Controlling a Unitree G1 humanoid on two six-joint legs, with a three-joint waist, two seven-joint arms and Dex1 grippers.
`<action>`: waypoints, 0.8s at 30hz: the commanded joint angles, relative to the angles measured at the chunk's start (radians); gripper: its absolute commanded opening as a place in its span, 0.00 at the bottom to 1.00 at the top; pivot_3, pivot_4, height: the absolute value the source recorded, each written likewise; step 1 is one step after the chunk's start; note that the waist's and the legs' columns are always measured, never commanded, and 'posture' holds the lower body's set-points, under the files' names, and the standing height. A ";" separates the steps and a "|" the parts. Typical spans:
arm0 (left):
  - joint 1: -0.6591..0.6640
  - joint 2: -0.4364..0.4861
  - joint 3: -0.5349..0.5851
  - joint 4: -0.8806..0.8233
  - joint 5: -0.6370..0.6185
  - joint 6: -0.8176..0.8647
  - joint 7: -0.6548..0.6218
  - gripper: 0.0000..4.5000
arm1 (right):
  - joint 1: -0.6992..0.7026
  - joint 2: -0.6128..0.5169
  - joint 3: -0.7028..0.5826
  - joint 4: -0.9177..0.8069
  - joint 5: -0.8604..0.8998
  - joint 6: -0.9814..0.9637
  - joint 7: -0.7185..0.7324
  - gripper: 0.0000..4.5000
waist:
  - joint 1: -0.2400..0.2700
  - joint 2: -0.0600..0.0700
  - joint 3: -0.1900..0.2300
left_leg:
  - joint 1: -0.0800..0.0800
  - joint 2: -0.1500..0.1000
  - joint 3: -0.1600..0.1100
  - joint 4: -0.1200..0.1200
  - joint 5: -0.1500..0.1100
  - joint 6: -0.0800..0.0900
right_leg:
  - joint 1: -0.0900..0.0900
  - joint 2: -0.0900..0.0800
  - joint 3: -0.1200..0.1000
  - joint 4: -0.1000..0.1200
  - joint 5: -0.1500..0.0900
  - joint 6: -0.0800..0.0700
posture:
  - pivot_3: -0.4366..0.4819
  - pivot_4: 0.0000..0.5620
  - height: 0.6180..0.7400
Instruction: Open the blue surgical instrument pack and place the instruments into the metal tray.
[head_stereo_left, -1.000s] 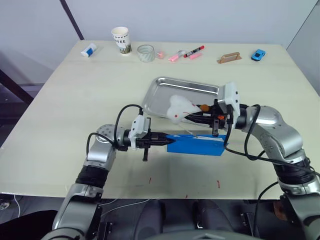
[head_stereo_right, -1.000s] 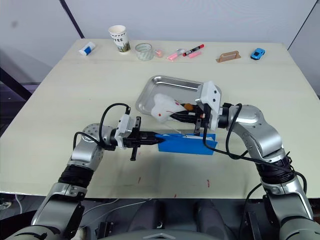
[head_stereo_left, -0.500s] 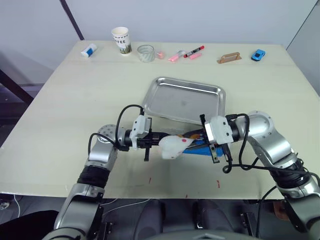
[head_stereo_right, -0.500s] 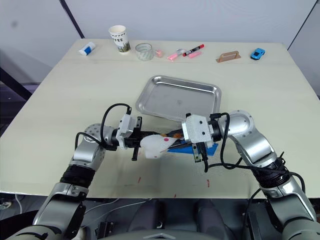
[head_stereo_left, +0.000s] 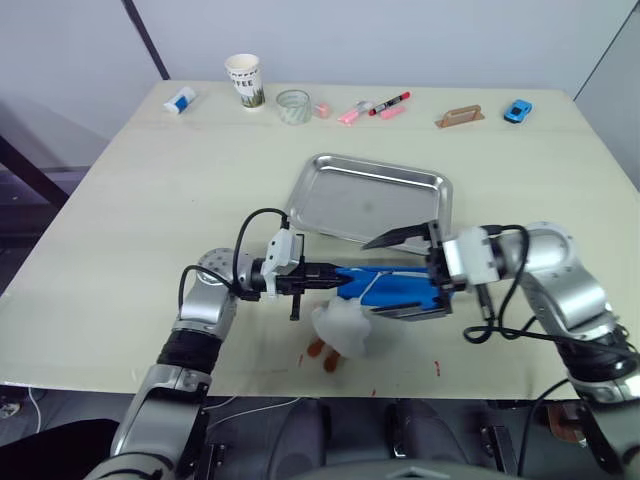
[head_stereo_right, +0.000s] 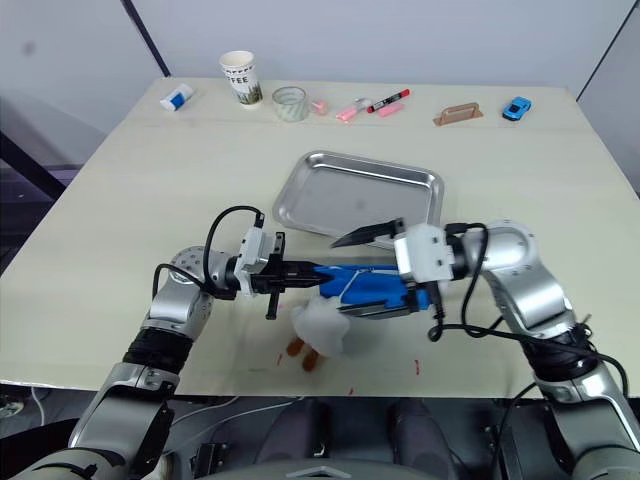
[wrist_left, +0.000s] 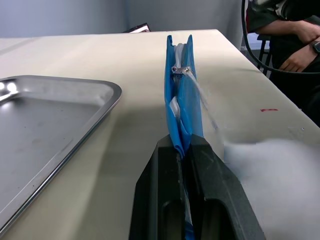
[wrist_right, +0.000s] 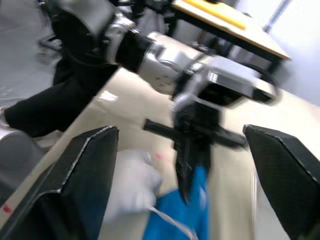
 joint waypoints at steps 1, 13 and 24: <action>-0.001 0.007 0.002 0.010 0.011 -0.009 0.000 0.00 | 0.065 -0.048 -0.118 -0.005 0.075 0.078 -0.042 0.99 | -0.002 0.000 0.000 | 0.000 0.000 0.000 0.000 0.000 0.000 | 0.000 0.000 0.000 0.000 0.000 0.000 | 0.48 0.27 0.88; 0.000 0.005 0.001 0.015 0.008 -0.017 -0.007 0.00 | 0.227 -0.109 -0.163 0.097 0.072 0.179 -0.062 0.99 | -0.007 0.000 0.000 | 0.001 0.000 0.000 0.000 0.000 0.000 | 0.000 0.001 0.001 0.001 0.000 0.000 | 0.48 0.27 0.88; 0.007 0.012 0.008 0.001 -0.002 -0.009 -0.014 0.00 | 0.231 -0.046 -0.139 0.145 0.081 0.186 -0.042 0.25 | -0.006 0.000 0.000 | 0.001 0.000 0.000 0.000 0.000 0.000 | 0.000 0.001 0.001 0.001 0.000 0.000 | 0.48 0.27 0.88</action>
